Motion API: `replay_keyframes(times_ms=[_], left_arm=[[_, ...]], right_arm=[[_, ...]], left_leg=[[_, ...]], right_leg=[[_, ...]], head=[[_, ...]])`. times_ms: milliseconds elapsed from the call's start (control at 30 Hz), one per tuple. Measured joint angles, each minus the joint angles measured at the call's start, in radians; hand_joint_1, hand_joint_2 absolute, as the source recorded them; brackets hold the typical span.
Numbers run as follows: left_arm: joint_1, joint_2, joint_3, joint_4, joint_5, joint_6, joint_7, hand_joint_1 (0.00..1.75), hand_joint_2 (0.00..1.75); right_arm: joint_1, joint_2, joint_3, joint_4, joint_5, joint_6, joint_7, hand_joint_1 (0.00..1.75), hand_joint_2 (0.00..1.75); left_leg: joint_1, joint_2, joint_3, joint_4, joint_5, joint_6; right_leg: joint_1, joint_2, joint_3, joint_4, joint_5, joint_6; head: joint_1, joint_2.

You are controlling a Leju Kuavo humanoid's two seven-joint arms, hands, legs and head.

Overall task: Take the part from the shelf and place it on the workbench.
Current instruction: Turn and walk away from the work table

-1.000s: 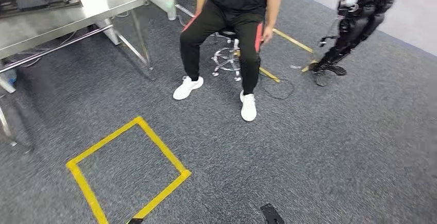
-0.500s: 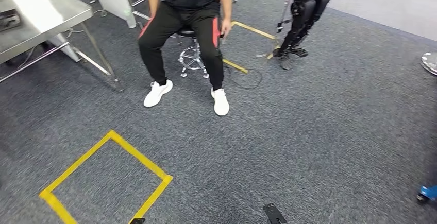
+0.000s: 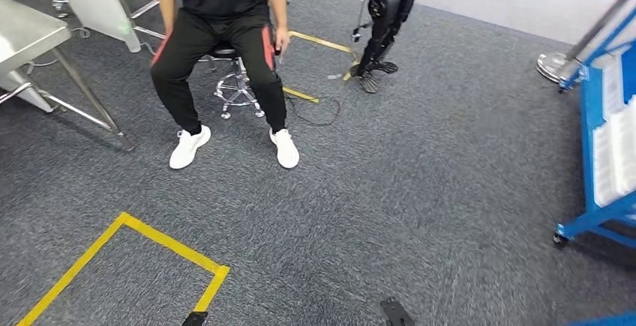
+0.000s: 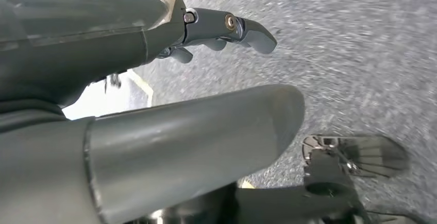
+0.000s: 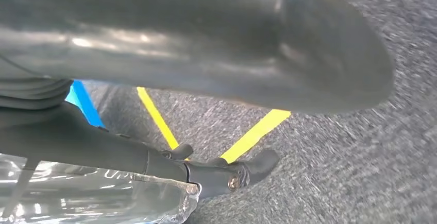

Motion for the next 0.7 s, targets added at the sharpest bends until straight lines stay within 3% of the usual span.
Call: replay_keyframes(times_ms=[67, 100, 133, 167, 233, 300, 367, 400, 467, 533, 600, 700], left_arm=[[-0.001, 0.002, 0.002, 0.000, 0.007, 0.003, 0.000, 0.00, 0.00], [-0.001, 0.003, 0.003, 0.000, 0.011, 0.005, 0.000, 0.00, 0.00], [-0.001, 0.004, 0.004, 0.000, 0.015, 0.007, 0.000, 0.00, 0.00], [-0.001, 0.004, 0.006, 0.000, 0.017, 0.009, 0.000, 0.00, 0.00], [-0.001, 0.007, 0.009, 0.000, 0.019, 0.014, 0.000, 0.00, 0.00], [0.000, 0.010, 0.010, 0.000, 0.019, 0.017, 0.000, 0.00, 0.00], [-0.001, 0.012, 0.012, 0.000, 0.023, 0.022, 0.000, 0.00, 0.00], [-0.001, 0.013, 0.015, -0.001, 0.027, 0.023, 0.000, 0.00, 0.00], [-0.002, 0.014, 0.022, -0.002, 0.033, 0.027, 0.000, 0.00, 0.00], [0.000, 0.015, 0.026, -0.001, 0.035, 0.030, 0.000, 0.00, 0.00], [0.006, 0.017, 0.027, 0.000, 0.036, 0.030, 0.000, 0.00, 0.00], [0.009, 0.018, 0.028, 0.000, 0.037, 0.029, 0.000, 0.00, 0.00]], right_arm=[[-0.006, -0.003, 0.000, 0.000, 0.007, 0.000, 0.000, 0.00, 0.00], [-0.006, -0.004, 0.000, 0.000, 0.010, 0.000, 0.002, 0.00, 0.00], [-0.005, -0.006, 0.000, 0.000, 0.013, 0.000, 0.003, 0.00, 0.00], [-0.004, -0.007, 0.000, 0.000, 0.015, 0.000, 0.005, 0.00, 0.00], [-0.008, -0.008, 0.000, 0.000, 0.020, 0.001, 0.006, 0.00, 0.00], [-0.011, -0.006, 0.001, 0.000, 0.025, 0.003, 0.006, 0.00, 0.00], [-0.008, -0.006, 0.001, 0.000, 0.027, 0.005, 0.007, 0.00, 0.00], [-0.007, -0.006, 0.001, 0.000, 0.028, 0.006, 0.007, 0.00, 0.00], [-0.007, -0.006, 0.001, 0.000, 0.028, 0.007, 0.008, 0.00, 0.00], [-0.010, -0.004, 0.000, 0.000, 0.028, 0.007, 0.008, 0.00, 0.00], [-0.011, -0.001, 0.000, 0.000, 0.028, 0.008, 0.007, 0.00, 0.00], [-0.010, -0.001, 0.000, 0.000, 0.028, 0.008, 0.007, 0.00, 0.00]], left_leg=[[-0.001, 0.031, -0.001, 0.000, -0.001, 0.000], [0.000, 0.044, -0.002, 0.001, -0.001, -0.001], [0.001, 0.056, -0.001, 0.001, -0.002, -0.003], [0.002, 0.068, 0.001, 0.001, -0.004, -0.006], [-0.002, 0.089, 0.007, 0.003, -0.010, -0.017], [-0.008, 0.108, 0.013, 0.004, -0.015, -0.030], [-0.006, 0.121, 0.017, 0.003, -0.017, -0.040], [-0.001, 0.111, 0.018, 0.006, -0.023, -0.045], [0.006, 0.055, -0.001, 0.053, -0.060, -0.054], [0.007, 0.003, -0.057, 0.168, -0.122, -0.054], [0.006, -0.009, -0.114, 0.273, -0.158, -0.052], [0.006, -0.010, -0.135, 0.303, -0.158, -0.051]], right_leg=[[-0.003, -0.013, -0.050, 0.111, -0.041, 0.005], [-0.006, -0.016, -0.052, 0.123, -0.040, 0.012], [-0.009, -0.022, -0.033, 0.094, -0.026, 0.022], [-0.013, -0.035, 0.004, 0.031, -0.002, 0.032], [-0.014, -0.082, 0.081, -0.106, 0.041, 0.040], [-0.009, -0.099, 0.109, -0.158, 0.056, 0.028], [-0.010, -0.075, 0.105, -0.157, 0.060, 0.012], [-0.012, -0.064, 0.105, -0.158, 0.061, 0.005], [-0.017, -0.040, 0.107, -0.160, 0.065, -0.009], [-0.014, -0.017, 0.106, -0.160, 0.066, -0.019], [-0.009, 0.008, 0.106, -0.159, 0.066, -0.025], [-0.008, 0.024, 0.107, -0.159, 0.066, -0.025]], head=[[0.000, 0.000], [0.000, 0.000], [0.000, 0.000], [0.000, 0.000], [0.000, 0.000], [-0.002, 0.000], [-0.005, 0.000], [-0.005, 0.000], [-0.007, 0.000], [-0.007, 0.000], [-0.008, 0.000], [-0.008, 0.000]])
